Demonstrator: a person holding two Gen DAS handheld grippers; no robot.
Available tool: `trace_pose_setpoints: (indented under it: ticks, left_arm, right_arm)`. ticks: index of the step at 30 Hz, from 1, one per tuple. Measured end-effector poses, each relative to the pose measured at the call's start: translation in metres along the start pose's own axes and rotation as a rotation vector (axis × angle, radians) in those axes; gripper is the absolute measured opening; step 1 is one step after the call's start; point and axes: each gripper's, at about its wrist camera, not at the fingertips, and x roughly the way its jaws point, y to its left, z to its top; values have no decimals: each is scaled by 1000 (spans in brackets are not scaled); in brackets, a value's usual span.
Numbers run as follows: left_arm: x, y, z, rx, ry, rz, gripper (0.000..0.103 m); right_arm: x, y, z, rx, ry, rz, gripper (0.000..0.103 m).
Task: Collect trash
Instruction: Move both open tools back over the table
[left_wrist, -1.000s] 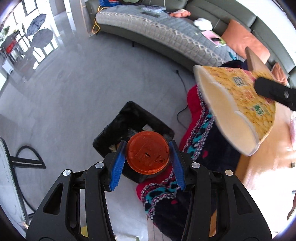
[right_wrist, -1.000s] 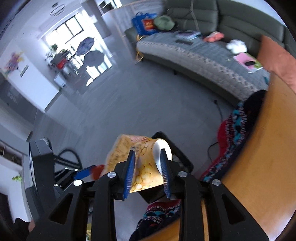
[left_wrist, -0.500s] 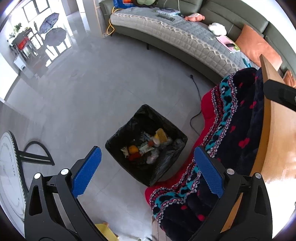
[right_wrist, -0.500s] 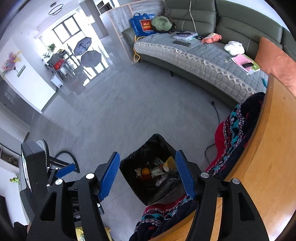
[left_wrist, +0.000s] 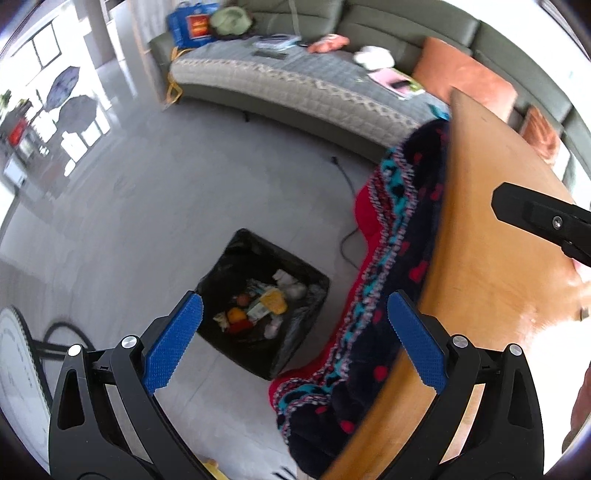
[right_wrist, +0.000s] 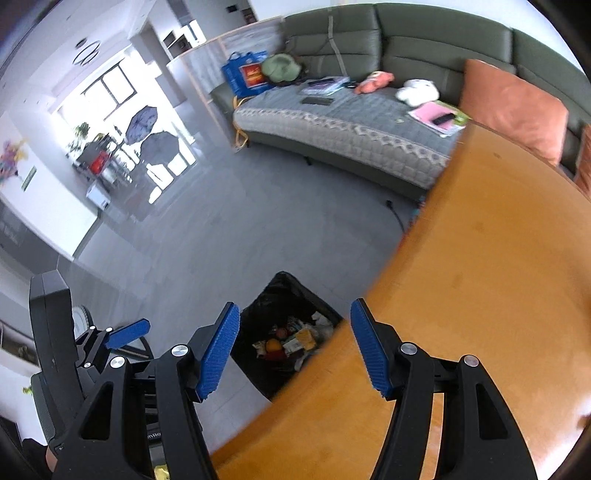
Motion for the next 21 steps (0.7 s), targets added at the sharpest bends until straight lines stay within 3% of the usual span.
trace_pose_setpoints:
  ticks: [9,21]
  left_arm:
    - [-17,-115,-11,139,-11,-85,97]
    - [-29,-272,-38,345,-1,-182,97]
  right_arm:
    - [-67,-93,-40,102,-68,-79,64]
    - [-154,-255,-123,314,-129,-258,64]
